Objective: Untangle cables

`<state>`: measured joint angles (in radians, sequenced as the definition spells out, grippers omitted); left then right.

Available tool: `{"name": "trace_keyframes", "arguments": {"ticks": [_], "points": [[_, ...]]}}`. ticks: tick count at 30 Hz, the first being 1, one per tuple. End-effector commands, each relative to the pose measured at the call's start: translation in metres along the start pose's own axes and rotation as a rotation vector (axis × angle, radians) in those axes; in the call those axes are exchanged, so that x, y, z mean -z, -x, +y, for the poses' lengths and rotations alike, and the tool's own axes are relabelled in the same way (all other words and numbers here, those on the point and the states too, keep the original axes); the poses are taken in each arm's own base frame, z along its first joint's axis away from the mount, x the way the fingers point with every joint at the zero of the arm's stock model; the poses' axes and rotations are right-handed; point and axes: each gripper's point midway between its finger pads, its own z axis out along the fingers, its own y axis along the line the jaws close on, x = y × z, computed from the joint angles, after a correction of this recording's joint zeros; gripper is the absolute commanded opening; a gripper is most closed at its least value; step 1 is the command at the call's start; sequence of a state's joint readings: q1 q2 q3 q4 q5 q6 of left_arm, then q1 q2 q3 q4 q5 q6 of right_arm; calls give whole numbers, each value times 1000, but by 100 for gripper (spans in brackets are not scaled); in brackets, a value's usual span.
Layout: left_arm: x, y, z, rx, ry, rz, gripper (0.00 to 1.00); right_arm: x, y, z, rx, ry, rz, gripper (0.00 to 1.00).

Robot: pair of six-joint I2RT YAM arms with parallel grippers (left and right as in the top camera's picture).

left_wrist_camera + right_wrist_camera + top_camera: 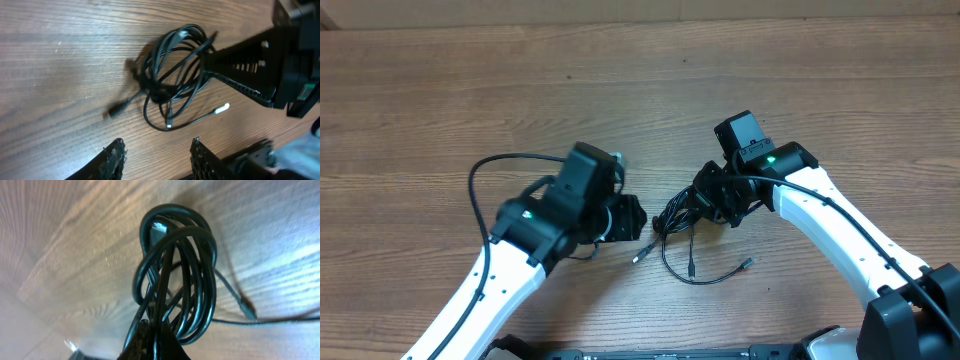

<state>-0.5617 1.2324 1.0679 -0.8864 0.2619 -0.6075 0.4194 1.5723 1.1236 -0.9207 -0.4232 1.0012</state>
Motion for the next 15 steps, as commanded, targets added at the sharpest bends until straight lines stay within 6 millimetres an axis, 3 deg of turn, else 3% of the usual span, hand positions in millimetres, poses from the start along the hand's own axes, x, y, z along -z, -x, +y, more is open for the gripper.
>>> {"name": "trace_keyframes", "arguments": {"ticks": [1,4,8,15], "points": [[5,7,-1,-140,77,-79,44,10,-11,13,42,61,46,4],[2,5,2,-152,141,-111,45,10,-11,13,42,60,44,4],[-11,-4,16,-42,209,-120,41,10,-10,13,41,58,41,4],[-54,-19,16,-54,171,-88,38,10,-11,12,41,57,42,4]]}}
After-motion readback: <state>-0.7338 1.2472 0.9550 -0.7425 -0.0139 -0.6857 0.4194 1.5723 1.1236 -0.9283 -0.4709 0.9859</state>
